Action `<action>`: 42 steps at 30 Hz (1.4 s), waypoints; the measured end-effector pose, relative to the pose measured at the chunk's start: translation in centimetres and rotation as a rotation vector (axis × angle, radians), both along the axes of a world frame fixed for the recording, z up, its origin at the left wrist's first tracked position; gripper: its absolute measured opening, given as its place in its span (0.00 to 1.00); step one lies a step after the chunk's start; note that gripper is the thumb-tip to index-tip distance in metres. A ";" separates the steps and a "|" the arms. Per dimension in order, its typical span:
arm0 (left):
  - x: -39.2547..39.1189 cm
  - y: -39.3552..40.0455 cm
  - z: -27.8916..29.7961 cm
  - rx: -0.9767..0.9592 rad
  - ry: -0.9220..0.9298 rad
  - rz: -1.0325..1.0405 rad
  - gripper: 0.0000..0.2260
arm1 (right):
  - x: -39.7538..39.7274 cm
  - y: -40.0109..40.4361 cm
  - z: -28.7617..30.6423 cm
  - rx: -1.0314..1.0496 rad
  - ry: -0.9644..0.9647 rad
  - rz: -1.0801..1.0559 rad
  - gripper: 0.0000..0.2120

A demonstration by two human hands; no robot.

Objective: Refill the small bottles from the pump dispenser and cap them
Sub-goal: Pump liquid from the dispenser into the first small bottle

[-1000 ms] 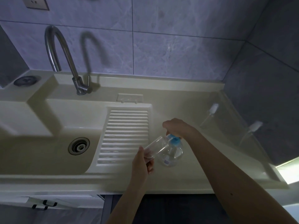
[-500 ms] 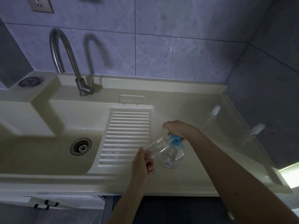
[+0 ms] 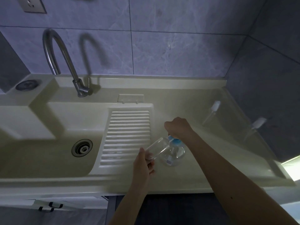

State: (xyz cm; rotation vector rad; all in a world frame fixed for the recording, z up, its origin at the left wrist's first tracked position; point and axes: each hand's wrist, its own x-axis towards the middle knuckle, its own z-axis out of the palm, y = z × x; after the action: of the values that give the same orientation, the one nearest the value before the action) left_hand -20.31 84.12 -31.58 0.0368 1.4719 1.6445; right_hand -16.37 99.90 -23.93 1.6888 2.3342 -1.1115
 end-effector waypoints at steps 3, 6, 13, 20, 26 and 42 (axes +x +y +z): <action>0.0 0.1 0.0 -0.009 -0.014 0.006 0.19 | -0.1 -0.1 0.3 0.003 -0.052 0.048 0.11; 0.0 0.1 0.2 0.014 -0.015 -0.001 0.19 | -0.2 0.1 1.0 -0.077 -0.040 0.051 0.13; 0.1 0.0 0.4 0.042 0.001 -0.009 0.20 | 0.1 0.0 1.6 -0.135 -0.071 0.125 0.07; 0.1 0.2 0.0 0.018 -0.012 0.009 0.20 | 0.1 0.0 0.2 -0.009 -0.013 0.059 0.12; -0.1 0.3 0.0 0.006 0.003 0.014 0.19 | 0.1 0.0 0.2 -0.002 -0.026 0.060 0.10; 0.3 0.2 0.2 0.045 -0.010 0.007 0.20 | 0.0 -0.1 0.8 -0.019 -0.078 0.104 0.12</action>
State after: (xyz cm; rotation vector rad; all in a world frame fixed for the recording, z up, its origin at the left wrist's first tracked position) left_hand -19.96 84.31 -31.36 0.0485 1.4288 1.6808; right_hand -16.41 99.82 -23.12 1.5555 2.3264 -1.0270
